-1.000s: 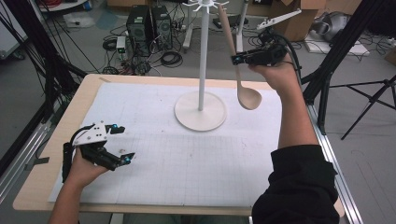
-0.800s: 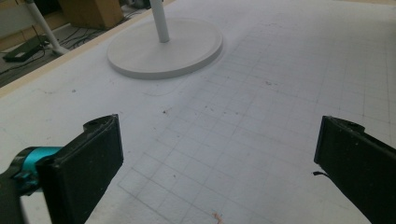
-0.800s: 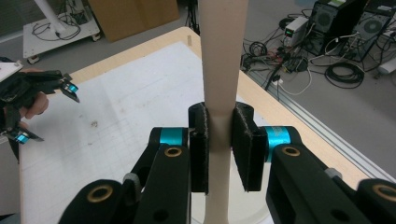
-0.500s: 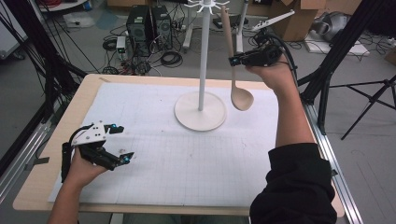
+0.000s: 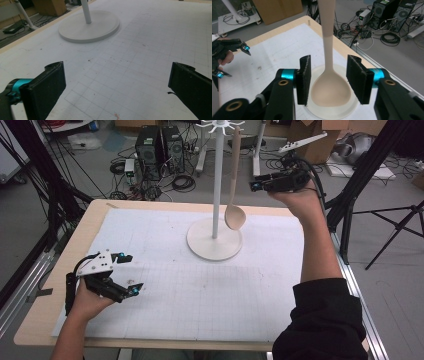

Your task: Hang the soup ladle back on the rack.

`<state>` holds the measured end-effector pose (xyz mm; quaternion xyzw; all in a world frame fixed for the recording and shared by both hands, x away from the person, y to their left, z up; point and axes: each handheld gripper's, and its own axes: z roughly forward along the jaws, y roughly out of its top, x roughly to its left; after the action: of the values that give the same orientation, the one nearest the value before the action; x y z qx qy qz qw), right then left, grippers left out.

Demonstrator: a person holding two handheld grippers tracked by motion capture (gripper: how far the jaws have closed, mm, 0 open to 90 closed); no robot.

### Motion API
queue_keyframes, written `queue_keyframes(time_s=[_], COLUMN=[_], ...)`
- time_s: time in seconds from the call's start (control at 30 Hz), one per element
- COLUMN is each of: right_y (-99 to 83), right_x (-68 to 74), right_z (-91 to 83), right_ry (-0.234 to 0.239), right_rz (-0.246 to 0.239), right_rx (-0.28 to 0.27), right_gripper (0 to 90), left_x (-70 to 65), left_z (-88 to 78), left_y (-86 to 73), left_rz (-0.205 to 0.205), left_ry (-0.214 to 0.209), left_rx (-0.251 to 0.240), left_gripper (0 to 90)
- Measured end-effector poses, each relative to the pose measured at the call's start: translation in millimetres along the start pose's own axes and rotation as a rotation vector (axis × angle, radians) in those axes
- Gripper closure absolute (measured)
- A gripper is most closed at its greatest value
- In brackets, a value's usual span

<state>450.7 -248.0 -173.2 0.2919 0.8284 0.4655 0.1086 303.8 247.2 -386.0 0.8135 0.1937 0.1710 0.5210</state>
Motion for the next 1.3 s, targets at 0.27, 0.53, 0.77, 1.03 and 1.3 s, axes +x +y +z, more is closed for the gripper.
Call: queue_keyframes(time_s=[0.27, 0.53, 0.77, 1.03, 1.3], right_y=[-10.7, -36.3, -66.9, -102.4, -129.4], right_x=[11.9, 23.6, 35.0, 52.3, 59.6], right_z=[-7.6, -16.2, -18.4, -17.5, -9.5], right_ry=[-0.002, 0.01, 0.007, 0.033, 0.054], right_rz=[-0.034, -0.056, -0.071, -0.092, -0.085], right_rx=[-0.017, -0.03, -0.016, -0.046, -0.071], right_gripper=[44.1, 34.1, 28.6, 25.1, 20.9], left_x=[-0.9, -2.5, -3.2, -1.5, -2.0], left_z=[0.3, 2.2, 1.4, -2.5, -1.6], left_y=[0.3, 1.7, 2.6, 2.6, 2.2], left_rz=[0.001, 0.009, 0.009, 0.005, -0.004], left_ry=[0.0, 0.0, 0.0, 0.007, 0.005], left_rx=[0.005, 0.008, 0.005, -0.007, -0.009], left_gripper=[1.7, 1.7, 1.7, 1.7, 1.7])
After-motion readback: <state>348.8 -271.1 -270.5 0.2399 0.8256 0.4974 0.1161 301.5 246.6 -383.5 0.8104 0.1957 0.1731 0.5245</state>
